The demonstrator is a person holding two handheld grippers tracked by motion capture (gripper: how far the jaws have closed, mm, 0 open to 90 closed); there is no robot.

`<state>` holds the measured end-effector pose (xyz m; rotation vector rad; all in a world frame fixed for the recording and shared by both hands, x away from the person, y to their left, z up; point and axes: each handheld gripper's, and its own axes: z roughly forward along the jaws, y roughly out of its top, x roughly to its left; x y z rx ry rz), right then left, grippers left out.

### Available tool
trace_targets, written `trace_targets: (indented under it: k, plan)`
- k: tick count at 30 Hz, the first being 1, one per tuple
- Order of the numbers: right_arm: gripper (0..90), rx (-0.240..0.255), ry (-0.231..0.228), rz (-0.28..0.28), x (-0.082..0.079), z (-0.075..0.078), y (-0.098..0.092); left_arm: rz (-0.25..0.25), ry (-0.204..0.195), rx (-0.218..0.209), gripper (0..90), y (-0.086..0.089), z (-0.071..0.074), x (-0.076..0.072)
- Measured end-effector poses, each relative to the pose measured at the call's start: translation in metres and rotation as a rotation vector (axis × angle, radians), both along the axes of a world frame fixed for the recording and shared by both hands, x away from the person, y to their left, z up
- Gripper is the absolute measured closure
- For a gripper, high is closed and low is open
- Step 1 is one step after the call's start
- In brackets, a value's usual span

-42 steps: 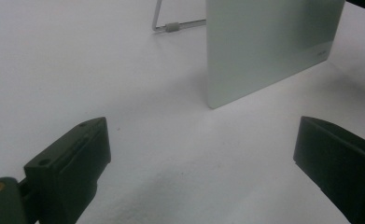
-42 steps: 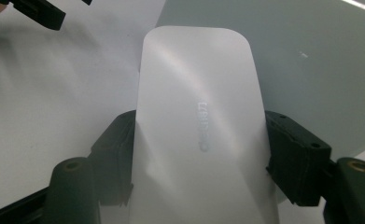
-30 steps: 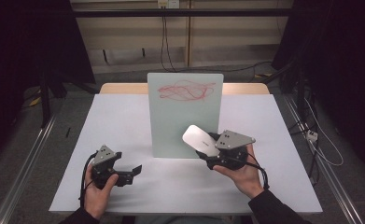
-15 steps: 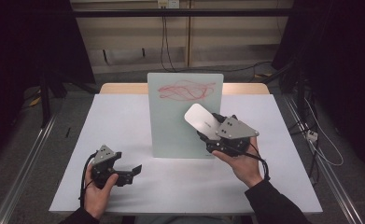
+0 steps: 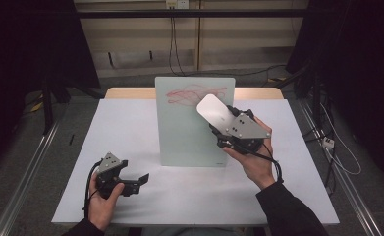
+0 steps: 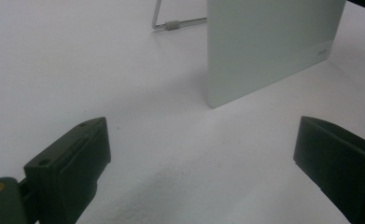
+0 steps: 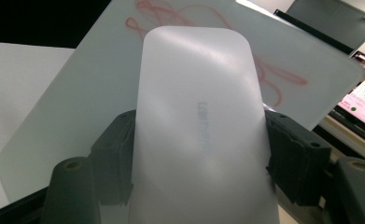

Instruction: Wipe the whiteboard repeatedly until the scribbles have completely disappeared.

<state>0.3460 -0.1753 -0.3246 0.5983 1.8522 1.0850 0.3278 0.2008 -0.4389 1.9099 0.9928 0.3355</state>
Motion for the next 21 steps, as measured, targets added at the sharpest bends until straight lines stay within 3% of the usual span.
trace_targets:
  k: [6,15,21]
  plan:
    - [31.1,0.021,-0.043,-0.057,0.010,0.009,-0.006,0.001,-0.003,-0.002,3.8,0.000,0.000,0.000]
    - [31.1,-0.012,-0.089,-0.120,0.014,0.008,-0.006,0.000,0.000,-0.002,3.8,0.000,0.000,0.000]
    - [31.2,-0.037,-0.101,-0.131,0.017,0.006,-0.003,0.001,-0.002,-0.002,3.8,0.000,0.000,0.000]
